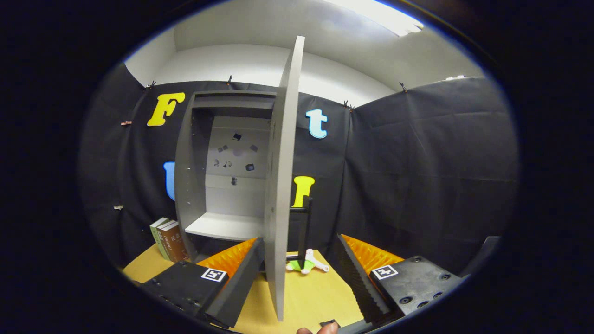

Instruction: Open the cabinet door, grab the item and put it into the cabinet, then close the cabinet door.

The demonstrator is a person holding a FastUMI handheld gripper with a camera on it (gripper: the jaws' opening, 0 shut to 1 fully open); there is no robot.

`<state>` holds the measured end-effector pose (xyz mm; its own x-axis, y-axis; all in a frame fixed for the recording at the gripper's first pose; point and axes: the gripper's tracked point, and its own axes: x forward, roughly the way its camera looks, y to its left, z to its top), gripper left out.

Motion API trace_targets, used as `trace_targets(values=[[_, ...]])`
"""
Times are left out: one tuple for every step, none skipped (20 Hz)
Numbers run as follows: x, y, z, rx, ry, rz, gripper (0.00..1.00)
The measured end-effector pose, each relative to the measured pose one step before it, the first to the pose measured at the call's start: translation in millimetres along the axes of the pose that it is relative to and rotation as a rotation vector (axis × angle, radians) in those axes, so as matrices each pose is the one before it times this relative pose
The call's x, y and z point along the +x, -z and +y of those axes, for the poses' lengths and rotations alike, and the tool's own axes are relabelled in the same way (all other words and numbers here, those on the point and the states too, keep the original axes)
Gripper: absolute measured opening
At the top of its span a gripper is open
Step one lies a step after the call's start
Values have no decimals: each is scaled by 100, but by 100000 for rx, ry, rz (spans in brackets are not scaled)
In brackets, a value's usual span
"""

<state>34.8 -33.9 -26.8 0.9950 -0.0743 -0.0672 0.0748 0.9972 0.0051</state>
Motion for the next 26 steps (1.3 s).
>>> trace_targets(values=[[-425, 383, 929, 1263, -3587, 2026, 97], [-311, 464, 991, 887, -3127, 1832, 97], [-187, 641, 1002, 485, -3501, 2067, 97], [-87, 871, 947, 443, -3197, 3249, 97], [-84, 1206, 1078, 816, -2819, 3885, 97], [274, 1419, 1312, 797, -3092, 4166, 98], [793, 1750, 1387, 84, -2167, 3976, 98], [901, 2157, 1028, -943, -1548, 4615, 97], [1219, 2380, 823, -773, -679, 5272, 98], [1593, 2063, 815, 159, -1071, 5160, 98], [1215, 1988, 829, 642, -976, 4470, 98], [1415, 1725, 698, 118, -822, 3582, 98], [1734, 1817, 454, -57, 89, 4033, 98], [1745, 1920, 552, 550, -695, 4900, 98], [1868, 1790, 404, 637, -176, 4165, 98], [1641, 1727, 317, 763, -230, 4762, 98], [1952, 1672, 348, 557, 48, 3975, 98], [1612, 1418, 127, -319, 182, 3427, 98], [1551, 1341, 260, -349, 345, 3965, 98], [1318, 1308, 61, -356, 690, 3459, 98], [1444, 1230, 101, -261, 229, 3120, 98], [1110, 996, -30, 508, 647, 2968, 98], [1070, 790, -67, 597, -128, 2201, 99], [1054, 712, -29, 78, -74, 1684, 98], [1067, 913, -308, -245, 1679, 2109, 96], [824, 643, -156, 543, 244, 1915, 95]])
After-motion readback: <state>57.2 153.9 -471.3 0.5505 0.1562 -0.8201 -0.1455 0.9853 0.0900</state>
